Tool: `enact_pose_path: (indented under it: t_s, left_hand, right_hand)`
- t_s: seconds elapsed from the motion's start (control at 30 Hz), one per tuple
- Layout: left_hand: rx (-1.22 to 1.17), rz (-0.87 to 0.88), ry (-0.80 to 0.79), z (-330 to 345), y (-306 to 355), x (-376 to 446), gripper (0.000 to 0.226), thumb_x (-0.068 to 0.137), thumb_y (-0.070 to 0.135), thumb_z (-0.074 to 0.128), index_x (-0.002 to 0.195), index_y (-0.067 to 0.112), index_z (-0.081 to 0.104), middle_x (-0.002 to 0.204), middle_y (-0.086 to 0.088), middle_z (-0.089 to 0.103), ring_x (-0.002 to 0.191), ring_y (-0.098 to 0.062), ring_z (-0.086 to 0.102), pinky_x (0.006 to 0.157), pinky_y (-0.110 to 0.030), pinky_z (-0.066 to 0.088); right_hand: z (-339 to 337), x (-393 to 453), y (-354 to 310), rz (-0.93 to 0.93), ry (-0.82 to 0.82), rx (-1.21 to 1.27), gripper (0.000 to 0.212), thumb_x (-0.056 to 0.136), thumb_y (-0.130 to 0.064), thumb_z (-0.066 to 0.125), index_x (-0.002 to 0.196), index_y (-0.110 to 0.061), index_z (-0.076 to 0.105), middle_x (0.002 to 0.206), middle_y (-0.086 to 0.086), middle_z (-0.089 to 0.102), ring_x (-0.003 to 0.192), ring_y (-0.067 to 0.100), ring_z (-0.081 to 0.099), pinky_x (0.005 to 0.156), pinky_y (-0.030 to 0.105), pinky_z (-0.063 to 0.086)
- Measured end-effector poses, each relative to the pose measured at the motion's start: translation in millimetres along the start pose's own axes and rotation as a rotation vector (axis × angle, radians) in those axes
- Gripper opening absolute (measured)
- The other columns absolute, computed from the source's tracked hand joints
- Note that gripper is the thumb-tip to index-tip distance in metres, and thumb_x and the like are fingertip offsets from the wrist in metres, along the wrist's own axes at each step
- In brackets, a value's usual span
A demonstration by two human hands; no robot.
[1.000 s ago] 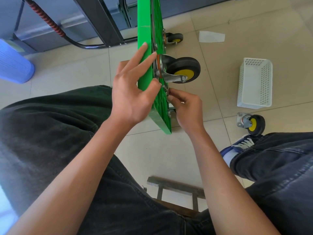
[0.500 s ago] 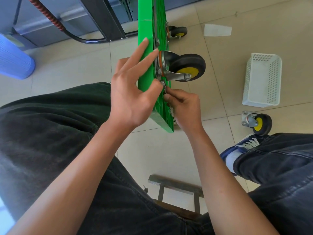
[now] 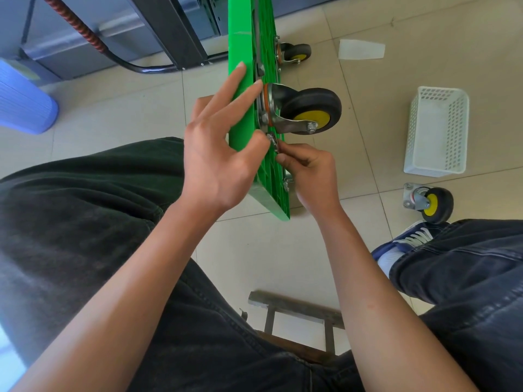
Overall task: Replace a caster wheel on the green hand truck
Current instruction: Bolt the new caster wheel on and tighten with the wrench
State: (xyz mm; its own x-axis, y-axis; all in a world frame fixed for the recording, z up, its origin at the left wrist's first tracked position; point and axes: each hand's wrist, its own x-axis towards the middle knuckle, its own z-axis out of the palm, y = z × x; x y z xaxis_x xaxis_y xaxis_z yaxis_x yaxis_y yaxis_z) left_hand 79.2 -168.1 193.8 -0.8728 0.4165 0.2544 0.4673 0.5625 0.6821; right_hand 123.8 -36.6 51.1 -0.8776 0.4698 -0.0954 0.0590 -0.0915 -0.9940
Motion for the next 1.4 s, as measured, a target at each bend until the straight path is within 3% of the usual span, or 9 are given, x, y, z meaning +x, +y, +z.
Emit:
enact_pose_path:
  t_s: [0.3,0.7,0.93,1.23,1.4]
  left_hand:
    - [-0.005,-0.001,-0.001,0.5,-1.6,0.6,0.06,0.081,0.028,0.053,0.14,0.02,0.06,0.156,0.006,0.045,0.128,-0.01,0.048,0.101,-0.032,0.047]
    - [0.006,-0.001,0.008,0.6,-0.4,0.1,0.059,0.081,0.025,0.053,0.14,0.021,0.06,0.155,0.007,0.045,0.124,-0.006,0.048,0.095,-0.015,0.042]
    - [-0.006,-0.005,0.015,0.8,-0.2,-0.4,0.059,0.081,0.024,0.054,0.139,0.021,0.061,0.155,0.006,0.046,0.124,-0.006,0.048,0.096,-0.02,0.044]
    - [-0.005,-0.001,0.018,1.3,-0.4,-0.2,0.058,0.081,0.024,0.055,0.139,0.02,0.061,0.154,0.005,0.047,0.124,-0.006,0.048,0.098,-0.02,0.043]
    - [-0.01,-0.009,0.035,2.2,-0.6,-0.6,0.058,0.081,0.023,0.054,0.138,0.022,0.061,0.154,0.007,0.047,0.125,-0.005,0.048,0.099,-0.027,0.048]
  right_hand:
    - [2.3,2.6,6.1,-0.022,-0.029,0.017,0.031,0.09,-0.001,0.071,0.119,-0.01,0.074,0.105,0.003,0.076,0.104,0.025,0.071,0.097,0.052,0.056]
    - [5.2,6.2,7.2,-0.111,-0.02,-0.062,0.028,0.089,-0.005,0.072,0.116,-0.009,0.076,0.104,0.003,0.075,0.101,0.021,0.071,0.094,0.049,0.057]
    - [11.4,1.7,9.5,-0.178,0.034,-0.134,0.027,0.091,-0.012,0.07,0.117,-0.005,0.076,0.106,0.006,0.076,0.1,0.02,0.071,0.091,0.049,0.058]
    - [16.4,-1.2,7.9,-0.174,0.072,-0.124,0.025,0.093,-0.008,0.068,0.117,-0.002,0.075,0.105,0.009,0.075,0.099,0.025,0.071,0.087,0.051,0.059]
    - [23.5,-9.7,5.5,-0.228,0.108,-0.188,0.025,0.097,-0.007,0.063,0.12,-0.004,0.074,0.101,0.008,0.074,0.094,0.024,0.07,0.082,0.047,0.059]
